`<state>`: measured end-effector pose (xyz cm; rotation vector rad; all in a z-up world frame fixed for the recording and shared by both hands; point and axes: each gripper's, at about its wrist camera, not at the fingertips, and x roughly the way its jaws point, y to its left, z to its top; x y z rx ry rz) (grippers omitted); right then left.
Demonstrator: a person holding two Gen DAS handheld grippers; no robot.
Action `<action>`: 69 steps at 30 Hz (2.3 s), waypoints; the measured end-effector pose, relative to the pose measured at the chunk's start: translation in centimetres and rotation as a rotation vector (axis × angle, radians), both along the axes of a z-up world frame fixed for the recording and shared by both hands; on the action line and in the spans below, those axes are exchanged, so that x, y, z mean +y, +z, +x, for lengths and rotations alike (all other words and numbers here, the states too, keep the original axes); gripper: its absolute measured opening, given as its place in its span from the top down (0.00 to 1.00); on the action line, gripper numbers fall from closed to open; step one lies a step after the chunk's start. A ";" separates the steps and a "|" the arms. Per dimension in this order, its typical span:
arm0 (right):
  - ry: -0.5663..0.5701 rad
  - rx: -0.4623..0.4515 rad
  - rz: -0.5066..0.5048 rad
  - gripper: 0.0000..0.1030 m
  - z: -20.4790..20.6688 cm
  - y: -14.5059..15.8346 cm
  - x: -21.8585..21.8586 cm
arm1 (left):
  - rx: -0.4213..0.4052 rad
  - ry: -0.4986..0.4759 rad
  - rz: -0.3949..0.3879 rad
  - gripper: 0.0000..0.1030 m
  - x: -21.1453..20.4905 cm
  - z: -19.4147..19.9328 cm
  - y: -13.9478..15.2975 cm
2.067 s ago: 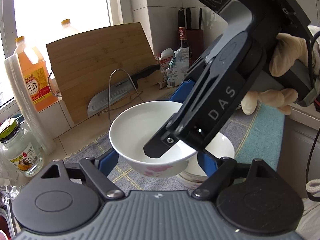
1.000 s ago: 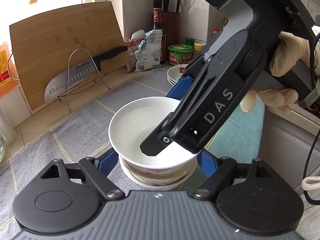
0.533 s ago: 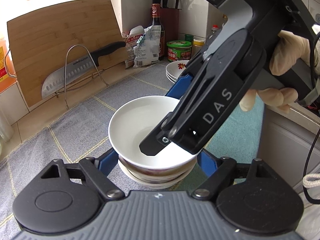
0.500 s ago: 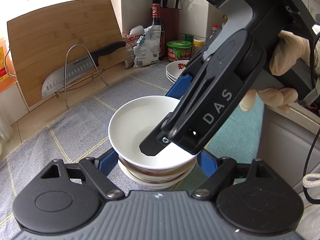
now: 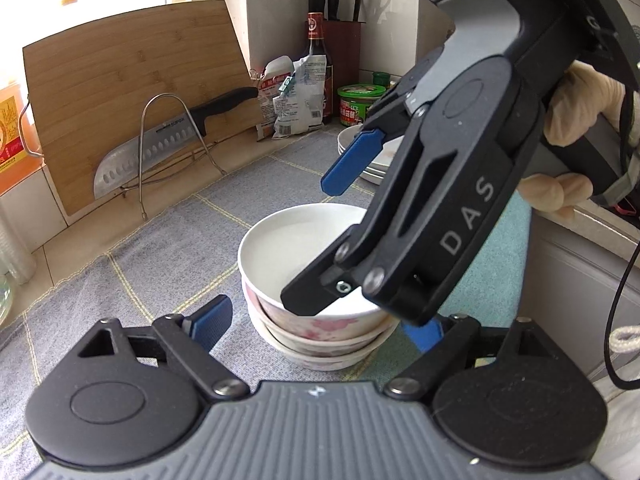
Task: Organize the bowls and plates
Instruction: 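Carry the pink-flowered bowl over the nested white bowls with the right gripper, then lower the bowl into the nested bowls and open the right gripper, then move the right gripper to the three-bowl stack and grasp its rim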
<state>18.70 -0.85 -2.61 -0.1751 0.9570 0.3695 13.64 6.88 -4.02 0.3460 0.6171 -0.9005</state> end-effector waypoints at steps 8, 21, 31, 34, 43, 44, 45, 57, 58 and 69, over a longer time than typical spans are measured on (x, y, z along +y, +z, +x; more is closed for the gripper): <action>0.009 0.000 -0.056 0.00 0.0 -1.3 1.0 | -0.009 0.020 -0.005 0.12 0.9 -0.3 0.2; -0.148 -0.114 -0.017 0.00 -1.8 1.6 -2.8 | -0.030 -0.133 -0.073 0.12 -0.4 -1.7 1.1; -0.220 -0.116 -0.002 0.00 -3.5 1.0 -4.6 | -0.020 -0.104 -0.067 0.12 0.5 -1.7 1.3; -0.228 -0.129 0.010 0.00 -4.2 1.2 -4.8 | -0.026 -0.085 -0.078 0.11 1.5 -1.7 1.6; -0.203 -0.141 0.038 0.00 -7.9 0.6 -4.7 | 0.032 -0.019 0.034 0.10 3.5 -0.1 -1.4; -0.202 -0.131 0.038 0.00 -8.2 0.3 -4.6 | 0.043 -0.017 0.042 0.10 3.4 0.0 -1.8; -0.201 -0.112 0.036 0.00 -8.4 -0.3 -4.6 | 0.056 -0.014 0.054 0.10 3.4 0.1 -2.3; -0.118 0.020 -0.055 0.00 -6.2 -7.7 -5.3 | 0.125 0.094 0.146 0.10 1.1 0.6 -4.8; -0.096 0.020 -0.066 0.00 -5.7 -8.2 -5.3 | 0.125 0.105 0.159 0.11 0.8 0.5 -4.9; 0.090 -0.001 -0.074 0.00 -4.2 -10.2 -6.0 | 0.165 0.257 0.159 0.00 -0.7 0.1 -6.0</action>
